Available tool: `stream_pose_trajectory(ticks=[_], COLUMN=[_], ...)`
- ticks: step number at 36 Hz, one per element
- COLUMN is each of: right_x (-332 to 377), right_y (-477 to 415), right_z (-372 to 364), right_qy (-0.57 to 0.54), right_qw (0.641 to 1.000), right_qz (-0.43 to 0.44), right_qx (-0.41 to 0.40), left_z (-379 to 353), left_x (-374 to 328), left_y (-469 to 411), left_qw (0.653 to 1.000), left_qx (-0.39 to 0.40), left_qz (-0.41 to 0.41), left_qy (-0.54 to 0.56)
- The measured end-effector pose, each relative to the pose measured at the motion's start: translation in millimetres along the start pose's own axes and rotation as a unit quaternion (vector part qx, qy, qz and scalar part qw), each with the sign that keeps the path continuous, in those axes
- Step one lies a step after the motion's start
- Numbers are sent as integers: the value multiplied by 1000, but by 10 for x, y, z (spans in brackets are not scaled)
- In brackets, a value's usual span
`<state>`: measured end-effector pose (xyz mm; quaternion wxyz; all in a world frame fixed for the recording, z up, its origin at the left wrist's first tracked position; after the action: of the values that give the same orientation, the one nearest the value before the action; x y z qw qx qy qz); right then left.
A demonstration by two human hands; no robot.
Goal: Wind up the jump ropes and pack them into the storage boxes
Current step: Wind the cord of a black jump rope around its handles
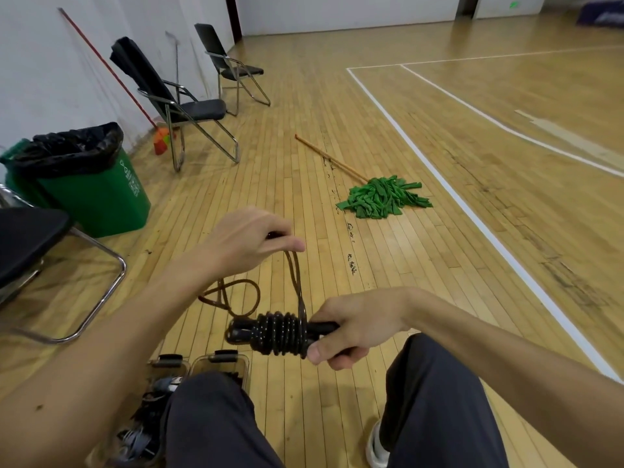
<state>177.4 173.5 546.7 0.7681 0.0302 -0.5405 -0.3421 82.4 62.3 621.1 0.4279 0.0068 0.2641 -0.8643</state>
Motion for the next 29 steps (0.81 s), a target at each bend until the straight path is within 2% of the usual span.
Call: stream_pose_trajectory(ticks=[7,9,11,12,13,15,18,20,29], right_x=[371,440,490,508,517,524,468,385,-48], right_y=[110,110,127,138,149,155,108,52,-255], right_z=[257,365,479,537,598,700,841,934,1082], right_qy=[-24,-34,-41,-44,-47,-56,-62,-61,-47], right_qw=[994,992,989,986,984,977,965,954,909], right_qz=[92,105,115,118,120,119,97,75,-23], right_qx=[-46,-67,-90,-106,-127,-168,-235,-283,-414], left_z=[-78,-366,-766,-903,-908,-671,-480,-513,-467], left_x=[53,378,935,1094,1068,621,172,121,133], left_y=[121,258,506,635,670,611,604,657,871], left_qw=[984,975,956,928,922,946,938,944,953], left_qx=[-22,-16,19,25,3,-45,-91,-81,12], left_qz=[118,162,262,341,353,292,284,260,271], left_qy=[130,151,132,150,158,137,174,187,134])
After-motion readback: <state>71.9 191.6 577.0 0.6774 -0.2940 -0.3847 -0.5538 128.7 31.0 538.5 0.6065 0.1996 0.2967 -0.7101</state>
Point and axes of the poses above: each hand's wrist, its own y-axis away from the middle knuckle, its own z-axis out of the back of the hand, x = y × z, the point moved 7 cm from there along -y, towards the middle knuckle, and after that the axes turned 13 degrees about -x, right-handed, at the moved point
